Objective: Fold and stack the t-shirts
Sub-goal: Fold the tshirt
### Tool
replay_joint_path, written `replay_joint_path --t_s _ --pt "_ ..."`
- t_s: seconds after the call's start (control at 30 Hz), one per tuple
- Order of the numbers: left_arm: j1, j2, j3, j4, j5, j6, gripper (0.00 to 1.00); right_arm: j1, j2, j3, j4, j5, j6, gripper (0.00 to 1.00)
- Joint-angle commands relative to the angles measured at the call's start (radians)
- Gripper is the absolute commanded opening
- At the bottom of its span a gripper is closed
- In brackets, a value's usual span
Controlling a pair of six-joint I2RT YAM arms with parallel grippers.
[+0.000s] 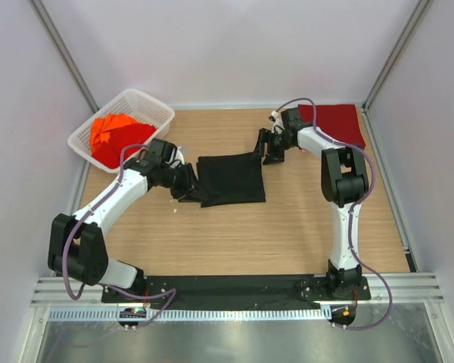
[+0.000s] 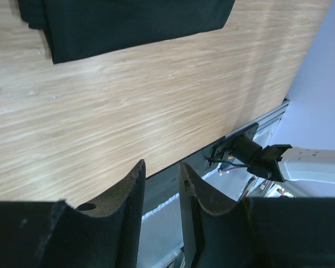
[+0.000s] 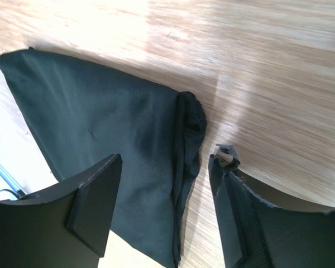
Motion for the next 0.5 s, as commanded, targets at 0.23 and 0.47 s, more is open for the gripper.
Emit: replay_joint_path --t_s 0.23,0.47 --pt "0.0 -0.075 -0.04 -0.059 0.007 -0.015 0.32 0.039 0.046 -0.024 0.015 -0.011 -0.05 0.62" --pt "0.001 -0.091 -0.047 -0.08 0.01 -0.012 0.33 0.05 0.092 -0.011 0.033 -0.022 -0.027 0.42"
